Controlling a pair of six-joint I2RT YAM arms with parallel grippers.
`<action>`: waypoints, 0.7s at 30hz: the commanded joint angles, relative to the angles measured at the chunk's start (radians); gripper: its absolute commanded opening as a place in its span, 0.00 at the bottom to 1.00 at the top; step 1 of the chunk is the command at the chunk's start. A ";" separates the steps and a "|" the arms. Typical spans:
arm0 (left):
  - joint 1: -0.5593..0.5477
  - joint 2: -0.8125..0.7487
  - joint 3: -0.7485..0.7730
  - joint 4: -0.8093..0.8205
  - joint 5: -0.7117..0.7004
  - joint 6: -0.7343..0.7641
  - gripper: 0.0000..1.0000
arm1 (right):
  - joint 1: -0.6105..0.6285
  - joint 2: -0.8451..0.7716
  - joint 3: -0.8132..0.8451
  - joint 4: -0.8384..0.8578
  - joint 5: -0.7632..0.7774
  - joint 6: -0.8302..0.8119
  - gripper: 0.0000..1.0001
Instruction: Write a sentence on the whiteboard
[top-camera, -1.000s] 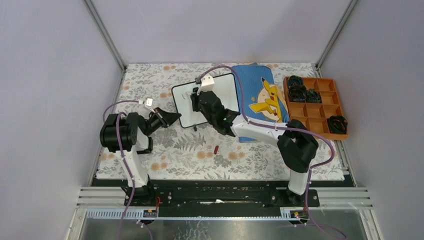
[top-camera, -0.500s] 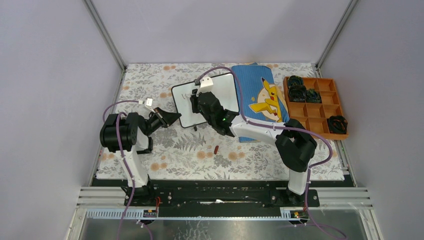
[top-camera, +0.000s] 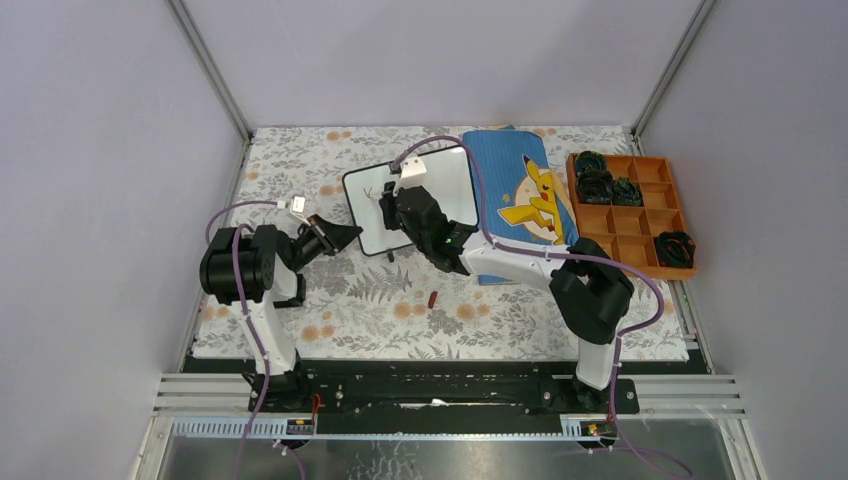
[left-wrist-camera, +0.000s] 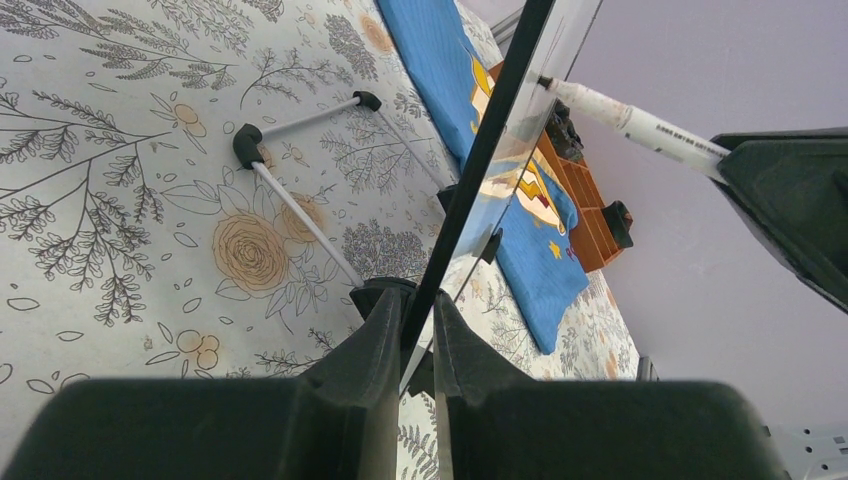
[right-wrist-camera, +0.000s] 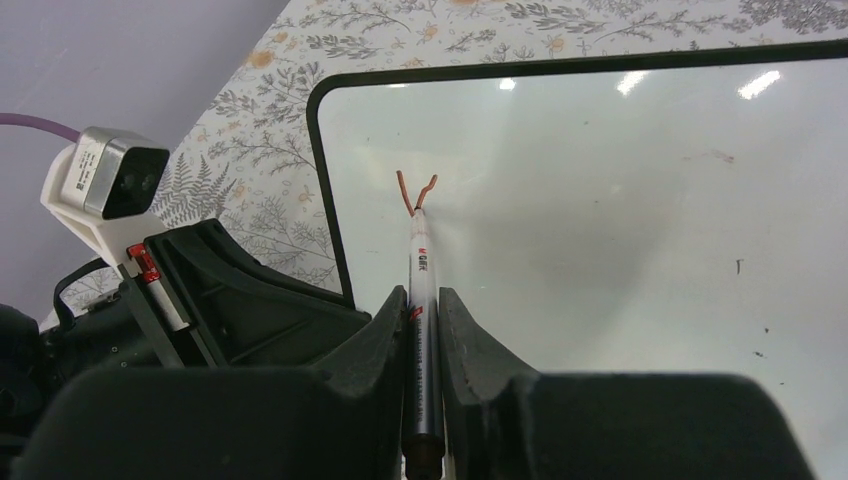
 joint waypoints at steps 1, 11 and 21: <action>0.006 0.019 0.005 0.043 -0.021 -0.007 0.11 | -0.004 -0.013 -0.025 -0.001 -0.015 0.025 0.00; 0.003 0.016 0.004 0.042 -0.023 -0.002 0.11 | 0.002 -0.034 -0.071 -0.014 -0.032 0.041 0.00; 0.001 0.015 0.005 0.042 -0.022 -0.003 0.11 | 0.006 -0.097 -0.089 -0.027 -0.045 0.054 0.00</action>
